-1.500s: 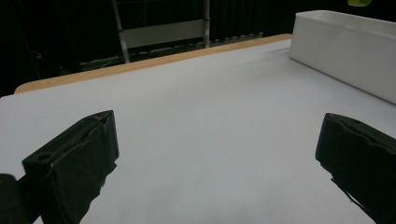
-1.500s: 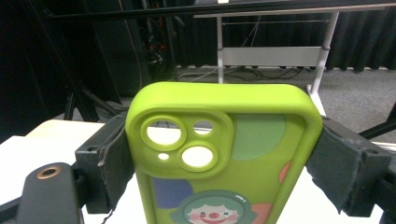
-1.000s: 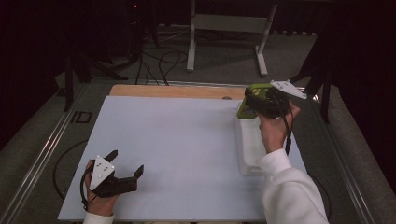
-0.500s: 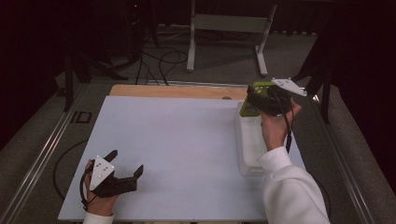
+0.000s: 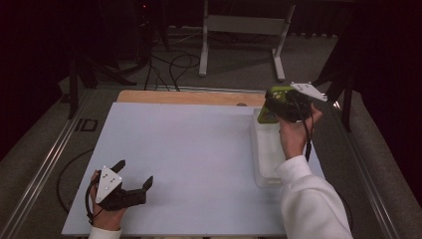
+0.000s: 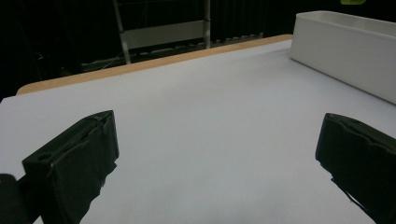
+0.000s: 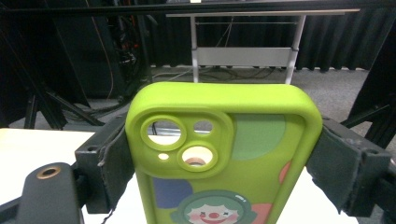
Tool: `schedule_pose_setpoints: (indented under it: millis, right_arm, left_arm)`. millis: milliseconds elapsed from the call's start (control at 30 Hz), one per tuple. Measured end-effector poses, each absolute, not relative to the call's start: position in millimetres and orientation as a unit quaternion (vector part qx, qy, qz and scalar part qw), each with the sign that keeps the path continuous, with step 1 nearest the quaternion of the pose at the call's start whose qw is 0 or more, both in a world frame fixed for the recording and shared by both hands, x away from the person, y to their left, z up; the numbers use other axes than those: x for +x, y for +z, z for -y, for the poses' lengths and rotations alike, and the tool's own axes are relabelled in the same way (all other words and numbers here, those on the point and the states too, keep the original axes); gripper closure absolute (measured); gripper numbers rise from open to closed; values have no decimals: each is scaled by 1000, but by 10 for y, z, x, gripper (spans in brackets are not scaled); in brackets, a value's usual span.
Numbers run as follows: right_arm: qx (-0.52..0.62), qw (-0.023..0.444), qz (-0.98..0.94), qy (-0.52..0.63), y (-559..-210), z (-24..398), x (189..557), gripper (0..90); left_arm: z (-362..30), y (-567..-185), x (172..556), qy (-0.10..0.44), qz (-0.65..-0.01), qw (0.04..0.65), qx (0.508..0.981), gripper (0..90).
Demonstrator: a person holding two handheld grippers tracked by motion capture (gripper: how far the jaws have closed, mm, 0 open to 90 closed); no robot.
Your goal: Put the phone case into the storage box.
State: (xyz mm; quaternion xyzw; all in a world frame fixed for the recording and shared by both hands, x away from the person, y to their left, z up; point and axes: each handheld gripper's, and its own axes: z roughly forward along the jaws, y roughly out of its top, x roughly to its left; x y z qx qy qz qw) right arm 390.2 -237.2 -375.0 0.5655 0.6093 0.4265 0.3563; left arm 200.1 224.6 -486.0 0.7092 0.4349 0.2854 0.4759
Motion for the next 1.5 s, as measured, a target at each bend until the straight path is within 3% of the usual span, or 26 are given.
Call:
schedule_pose_setpoints:
  millis: [1500]
  right_arm:
    - [598,347,-596,409,-3996,2433,4200,154]
  left_arm:
    - [-2260,-4852,1996,287,-436,477,707,2]
